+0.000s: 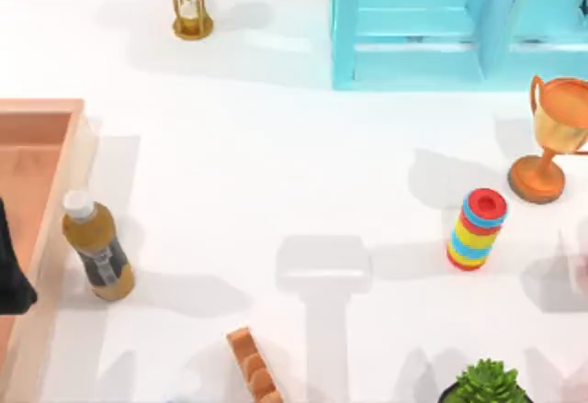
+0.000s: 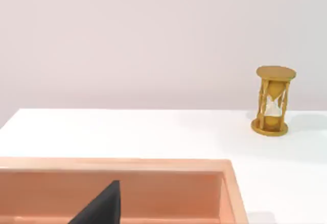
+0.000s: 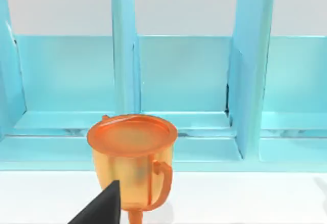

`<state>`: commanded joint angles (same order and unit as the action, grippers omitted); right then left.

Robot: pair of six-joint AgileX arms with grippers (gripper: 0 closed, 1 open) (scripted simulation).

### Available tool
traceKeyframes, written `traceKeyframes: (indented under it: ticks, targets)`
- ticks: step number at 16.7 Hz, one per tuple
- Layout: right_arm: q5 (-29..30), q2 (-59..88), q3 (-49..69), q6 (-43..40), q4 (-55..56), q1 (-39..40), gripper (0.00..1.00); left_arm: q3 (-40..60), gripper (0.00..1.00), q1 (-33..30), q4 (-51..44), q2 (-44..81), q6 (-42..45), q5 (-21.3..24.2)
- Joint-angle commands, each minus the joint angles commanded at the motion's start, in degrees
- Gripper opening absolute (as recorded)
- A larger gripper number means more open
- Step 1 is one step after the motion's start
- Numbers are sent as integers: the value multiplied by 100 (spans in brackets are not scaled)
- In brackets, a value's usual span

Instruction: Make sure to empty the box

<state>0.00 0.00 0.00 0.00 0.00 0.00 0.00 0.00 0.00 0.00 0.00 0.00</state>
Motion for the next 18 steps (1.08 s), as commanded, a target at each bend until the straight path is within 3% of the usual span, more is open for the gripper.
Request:
traceKeyframes:
  ticks: [4,7,18]
  targets:
    - [0,0,0,0,0,0,100,173,100,54,-170,186,58,-2]
    - [0,0,0,0,0,0,100,834,100,241,-814,909,264,0]
    - [0,0,0,0,0,0,100,4905,100,1394,-4912,6257,1472,7]
